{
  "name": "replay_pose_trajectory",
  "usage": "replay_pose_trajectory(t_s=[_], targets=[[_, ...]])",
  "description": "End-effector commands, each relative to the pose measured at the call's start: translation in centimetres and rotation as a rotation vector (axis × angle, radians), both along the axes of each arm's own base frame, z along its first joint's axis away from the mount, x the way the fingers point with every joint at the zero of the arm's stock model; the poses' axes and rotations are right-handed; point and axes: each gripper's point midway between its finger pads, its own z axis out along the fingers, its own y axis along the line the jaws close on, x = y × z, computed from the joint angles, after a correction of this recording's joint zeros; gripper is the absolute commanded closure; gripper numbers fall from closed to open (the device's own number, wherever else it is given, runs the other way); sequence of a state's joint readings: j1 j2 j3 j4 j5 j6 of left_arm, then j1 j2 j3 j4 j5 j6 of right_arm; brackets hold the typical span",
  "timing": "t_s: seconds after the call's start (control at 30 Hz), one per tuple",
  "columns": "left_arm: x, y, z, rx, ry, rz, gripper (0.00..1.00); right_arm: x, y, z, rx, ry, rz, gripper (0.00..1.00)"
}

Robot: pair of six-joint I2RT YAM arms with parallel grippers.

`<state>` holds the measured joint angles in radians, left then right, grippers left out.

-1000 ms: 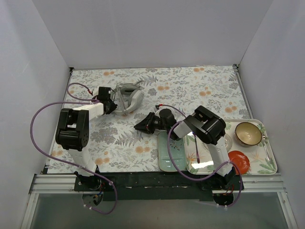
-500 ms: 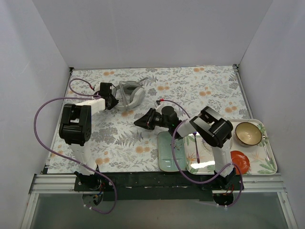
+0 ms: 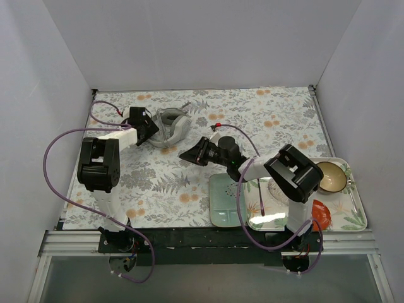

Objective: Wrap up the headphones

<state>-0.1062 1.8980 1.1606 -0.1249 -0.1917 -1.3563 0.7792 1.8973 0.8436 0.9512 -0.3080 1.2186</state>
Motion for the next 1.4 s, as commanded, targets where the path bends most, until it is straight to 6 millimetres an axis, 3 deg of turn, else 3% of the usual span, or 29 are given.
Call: replay_pose_trajectory(t_s=[0.0,0.03,0.1,0.2,0.27,0.3,0.33,0.37,0.4,0.43,0.5,0.57,0.63,0.67,0.77,0.8,0.83,0.93,1.17,1.27,1.37], targets=[[0.4,1.1,3.4,0.078,-0.049,-0.033,0.29,1.9,-1.9,2.5,-0.083,-0.215,-0.086,0.73],[0.4,1.2,3.9,0.085,-0.058,-0.036,0.28,2.0,-2.2,3.7,-0.090,-0.257,-0.098,0.73],[0.3,1.7,4.4,0.125,-0.061,-0.045,0.28,2.8,-3.2,4.0,-0.162,-0.336,-0.124,0.73],[0.4,2.8,6.6,0.208,-0.100,-0.055,0.21,3.9,-5.4,6.4,-0.218,-0.443,-0.186,0.73],[0.5,3.3,8.8,0.258,-0.149,-0.072,0.17,4.7,-7.4,5.6,-0.347,-0.510,-0.209,0.73],[0.4,3.9,9.6,0.323,-0.155,-0.100,0.13,5.1,-8.7,6.6,-0.388,-0.550,-0.253,0.73],[0.1,4.2,9.8,0.354,-0.155,-0.115,0.10,5.5,-10.2,5.9,-0.482,-0.593,-0.276,0.73],[0.2,4.4,12.1,0.389,-0.218,-0.131,0.07,5.8,-11.6,5.8,-0.539,-0.618,-0.304,0.72],[0.1,4.4,12.7,0.421,-0.238,-0.160,0.02,6.5,-13.6,7.3,-0.586,-0.656,-0.392,0.71],[-0.2,4.3,13.5,0.478,-0.252,-0.233,0.02,6.5,-15.3,6.4,-0.679,-0.684,-0.401,0.70],[-1.1,4.0,15.2,0.515,-0.296,-0.294,0.02,7.2,-18.9,8.3,-0.759,-0.720,-0.527,0.61],[-2.2,3.1,15.1,0.543,-0.293,-0.417,0.02,7.6,-22.2,8.3,-0.880,-0.750,-0.586,0.54],[-3.4,2.5,16.4,0.559,-0.322,-0.478,0.02,7.5,-24.6,9.4,-0.934,-0.765,-0.648,0.45],[-4.2,1.9,16.3,0.564,-0.320,-0.543,0.02,7.8,-26.2,9.2,-0.973,-0.755,-0.682,0.35],[-6.5,1.8,16.0,0.584,-0.307,-0.603,0.02,7.9,-30.3,9.6,-1.073,-0.726,-0.776,0.25],[-7.3,1.9,14.7,0.583,-0.278,-0.616,0.02,7.7,-31.2,9.7,-1.094,-0.719,-0.794,0.22],[-7.9,2.1,15.0,0.595,-0.284,-0.615,0.02,7.7,-32.2,9.7,-1.114,-0.710,-0.815,0.21],[-9.8,3.2,13.2,0.623,-0.221,-0.600,0.02,7.3,-34.4,9.5,-1.160,-0.699,-0.856,0.18],[-13.1,4.0,8.5,0.607,-0.109,-0.596,0.02,6.5,-35.9,8.5,-1.172,-0.669,-0.885,0.15],[-14.0,4.8,7.1,0.621,-0.067,-0.574,0.02,6.7,-35.9,8.5,-1.168,-0.656,-0.889,0.07],[-14.4,4.9,6.4,0.624,-0.052,-0.572,0.02,7.0,-35.9,8.7,-1.169,-0.642,-0.907,0.07]])
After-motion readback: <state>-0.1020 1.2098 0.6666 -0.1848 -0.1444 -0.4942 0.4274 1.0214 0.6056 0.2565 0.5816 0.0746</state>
